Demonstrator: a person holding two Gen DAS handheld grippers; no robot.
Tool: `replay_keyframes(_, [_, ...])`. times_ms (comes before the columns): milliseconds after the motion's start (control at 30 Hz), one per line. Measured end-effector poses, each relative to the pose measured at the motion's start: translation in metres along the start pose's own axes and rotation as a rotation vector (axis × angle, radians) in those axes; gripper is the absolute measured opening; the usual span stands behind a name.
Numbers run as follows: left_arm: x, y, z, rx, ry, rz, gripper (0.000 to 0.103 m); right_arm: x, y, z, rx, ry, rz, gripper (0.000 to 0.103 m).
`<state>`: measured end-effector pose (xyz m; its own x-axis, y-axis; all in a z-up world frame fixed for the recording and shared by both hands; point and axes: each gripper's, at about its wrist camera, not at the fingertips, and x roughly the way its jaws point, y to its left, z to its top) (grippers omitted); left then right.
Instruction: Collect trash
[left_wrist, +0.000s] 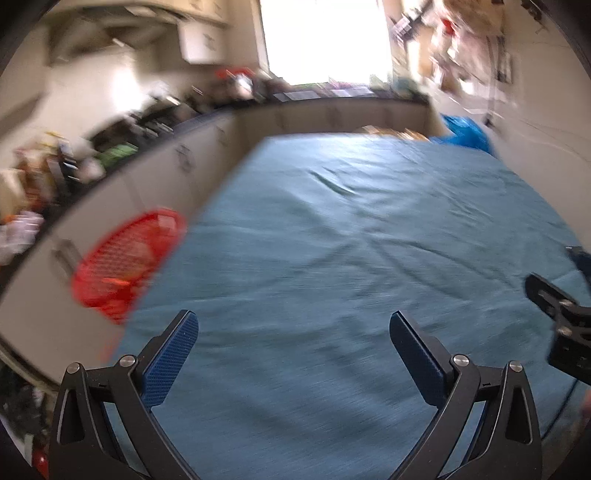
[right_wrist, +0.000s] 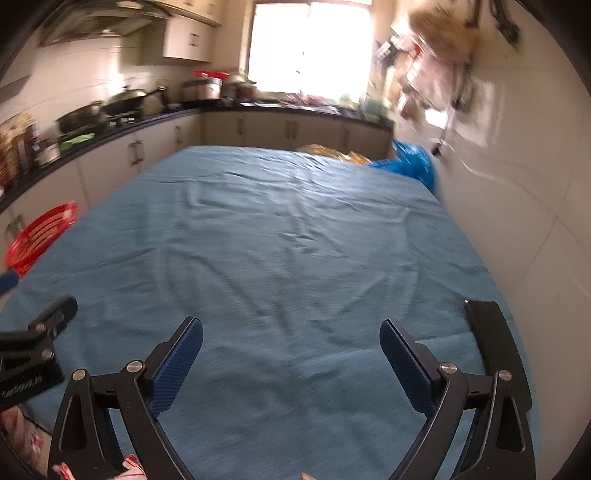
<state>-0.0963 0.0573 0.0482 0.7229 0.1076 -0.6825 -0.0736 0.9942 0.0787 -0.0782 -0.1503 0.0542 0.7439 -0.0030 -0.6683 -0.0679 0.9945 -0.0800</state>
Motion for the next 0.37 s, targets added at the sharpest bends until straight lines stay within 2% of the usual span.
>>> replay_keyframes(100, [0.025,-0.021,0.02,0.001,0.077,-0.085,0.103,0.022,-0.016,0.009,0.026,0.051,-0.017,0.099])
replay_keyframes(200, [0.048,-0.042,0.034,0.026,0.133,-0.107,0.103,0.044,-0.027,0.014,0.059,0.095,-0.024,0.099])
replay_keyframes(300, [0.068,-0.062,0.04,0.081,0.158,-0.105,0.103,0.064,-0.036,0.016,0.1,0.134,-0.017,0.099])
replay_keyframes(367, [0.078,-0.069,0.042,0.112,0.16,-0.104,0.103,0.074,-0.041,0.019,0.127,0.164,0.018,0.099])
